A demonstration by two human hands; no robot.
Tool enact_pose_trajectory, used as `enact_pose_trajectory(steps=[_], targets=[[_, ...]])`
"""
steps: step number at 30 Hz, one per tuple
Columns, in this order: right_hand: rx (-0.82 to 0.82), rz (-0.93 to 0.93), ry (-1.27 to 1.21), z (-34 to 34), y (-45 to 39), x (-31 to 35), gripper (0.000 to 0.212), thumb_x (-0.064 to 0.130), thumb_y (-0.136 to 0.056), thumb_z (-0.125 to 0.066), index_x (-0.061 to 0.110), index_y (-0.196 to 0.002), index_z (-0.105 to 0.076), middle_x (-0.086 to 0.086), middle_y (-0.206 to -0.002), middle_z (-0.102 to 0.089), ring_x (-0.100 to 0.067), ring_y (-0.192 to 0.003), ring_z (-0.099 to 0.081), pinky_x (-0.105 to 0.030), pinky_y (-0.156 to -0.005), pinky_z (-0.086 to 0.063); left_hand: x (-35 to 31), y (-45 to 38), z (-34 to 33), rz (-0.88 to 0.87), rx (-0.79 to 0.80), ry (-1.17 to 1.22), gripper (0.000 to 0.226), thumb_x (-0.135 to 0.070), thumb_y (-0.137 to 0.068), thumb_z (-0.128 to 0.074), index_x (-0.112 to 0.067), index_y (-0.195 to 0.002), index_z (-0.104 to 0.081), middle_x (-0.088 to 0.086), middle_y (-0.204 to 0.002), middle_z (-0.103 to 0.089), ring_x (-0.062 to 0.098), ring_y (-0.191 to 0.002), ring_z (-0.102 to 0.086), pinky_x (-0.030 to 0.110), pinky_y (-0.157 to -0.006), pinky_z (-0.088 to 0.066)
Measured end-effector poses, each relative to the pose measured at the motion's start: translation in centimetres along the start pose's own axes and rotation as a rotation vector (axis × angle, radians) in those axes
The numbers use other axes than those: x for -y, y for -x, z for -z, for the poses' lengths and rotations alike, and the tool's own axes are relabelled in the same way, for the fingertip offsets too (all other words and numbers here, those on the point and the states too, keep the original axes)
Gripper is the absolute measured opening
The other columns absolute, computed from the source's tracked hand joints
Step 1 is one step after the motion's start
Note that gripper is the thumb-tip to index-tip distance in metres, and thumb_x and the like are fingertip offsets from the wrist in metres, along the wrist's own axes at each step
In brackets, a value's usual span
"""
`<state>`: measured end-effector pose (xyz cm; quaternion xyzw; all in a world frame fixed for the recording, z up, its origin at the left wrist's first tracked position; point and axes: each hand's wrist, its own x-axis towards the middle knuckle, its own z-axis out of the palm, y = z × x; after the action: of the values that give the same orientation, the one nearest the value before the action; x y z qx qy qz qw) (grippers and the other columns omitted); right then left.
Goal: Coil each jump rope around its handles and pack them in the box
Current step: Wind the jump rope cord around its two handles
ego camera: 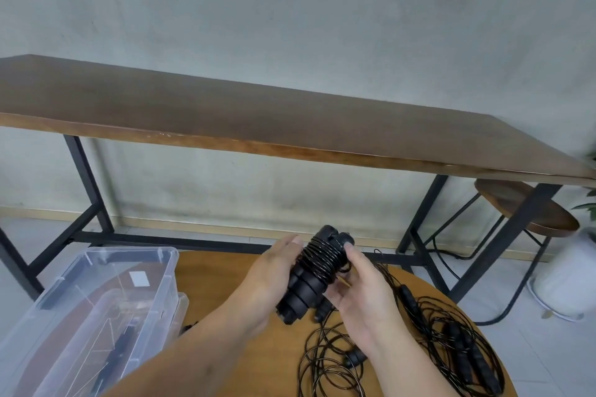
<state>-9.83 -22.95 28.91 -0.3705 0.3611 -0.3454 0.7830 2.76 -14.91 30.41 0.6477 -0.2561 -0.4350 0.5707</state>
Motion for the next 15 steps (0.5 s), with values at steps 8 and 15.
enact_pose_trajectory(steps=[8,15], targets=[[0.033,-0.131,0.205,1.5,-2.4,-3.5,0.03,0.038,-0.099,-0.054,0.018,-0.117,-0.068,-0.016,-0.123,-0.065,-0.038,-0.118,-0.058,-0.05,-0.097,-0.051,4.4,-1.4,1.5,0.205,-0.038,-0.013,0.042,-0.051,-0.09,-0.059,-0.027,-0.125,-0.061,0.0,-0.117,-0.069,0.023,-0.112,-0.062,0.043,-0.105,-0.044],[0.025,-0.22,0.76,3.4,-3.1,-7.6,0.044,0.065,-0.098,-0.031,0.036,-0.099,-0.064,-0.004,-0.112,-0.065,-0.023,-0.106,-0.061,-0.044,-0.098,-0.048,10.1,0.0,-0.4,0.232,-0.23,-0.011,0.025,-0.034,-0.099,-0.057,-0.027,-0.123,-0.059,-0.009,-0.114,-0.066,0.006,-0.101,-0.063,0.017,-0.076,-0.048]])
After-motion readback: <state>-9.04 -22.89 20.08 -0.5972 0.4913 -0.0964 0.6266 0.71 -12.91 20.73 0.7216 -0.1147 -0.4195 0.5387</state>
